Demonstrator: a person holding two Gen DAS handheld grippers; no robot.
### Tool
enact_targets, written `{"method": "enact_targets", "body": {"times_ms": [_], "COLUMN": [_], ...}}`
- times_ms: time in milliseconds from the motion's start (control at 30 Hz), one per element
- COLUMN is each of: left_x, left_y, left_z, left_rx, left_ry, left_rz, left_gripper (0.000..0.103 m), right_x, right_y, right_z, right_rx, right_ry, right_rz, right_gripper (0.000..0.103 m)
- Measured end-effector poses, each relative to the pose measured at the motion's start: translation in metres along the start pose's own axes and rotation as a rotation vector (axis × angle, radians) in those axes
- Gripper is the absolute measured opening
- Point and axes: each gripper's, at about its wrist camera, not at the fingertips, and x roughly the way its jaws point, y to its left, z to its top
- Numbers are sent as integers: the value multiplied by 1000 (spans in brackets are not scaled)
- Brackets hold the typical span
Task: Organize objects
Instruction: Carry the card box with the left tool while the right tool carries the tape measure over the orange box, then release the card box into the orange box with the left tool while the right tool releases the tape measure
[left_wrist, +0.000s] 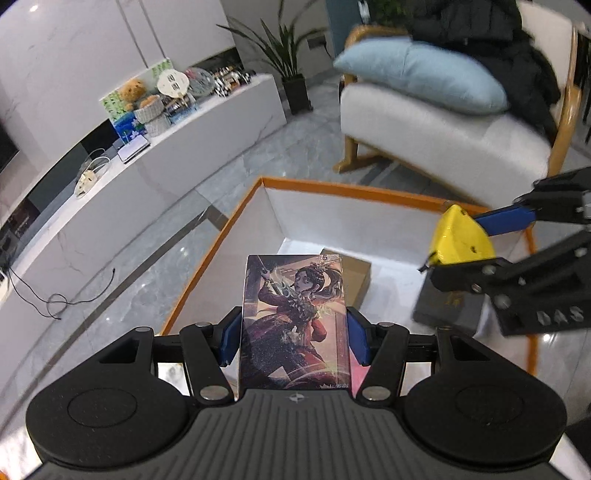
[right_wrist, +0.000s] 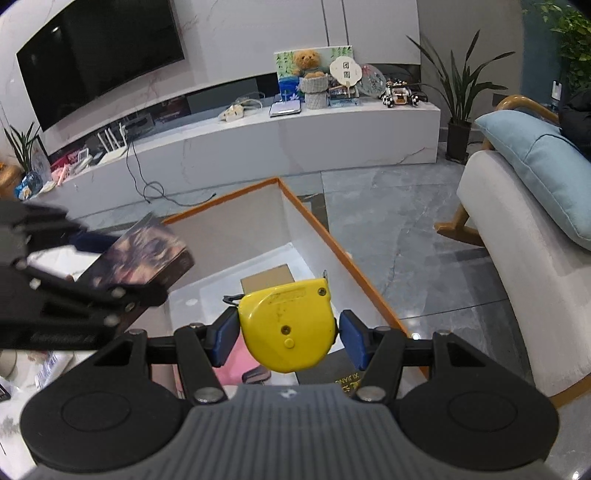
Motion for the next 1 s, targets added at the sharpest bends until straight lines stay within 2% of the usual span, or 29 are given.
{"method": "enact_targets", "body": {"times_ms": [133, 433, 700, 1000], "left_x": [28, 67, 87, 97], "left_y": [1, 23, 18, 18], "left_z": [2, 9, 5, 5], "left_rx": [82, 27, 31, 20], "left_ry": [87, 222, 301, 324], "left_rz": [15, 8, 9, 27], "left_gripper": [67, 67, 67, 67], "right_x": [11, 33, 50, 59], "right_y": [4, 13, 25, 33], "right_z": [-2, -6, -10, -11], "right_rx": [-20, -57, -101, -130], "right_ry": [32, 111, 172, 196], "right_rz": [2, -13, -16, -29], "right_gripper": [61, 61, 61, 61]}}
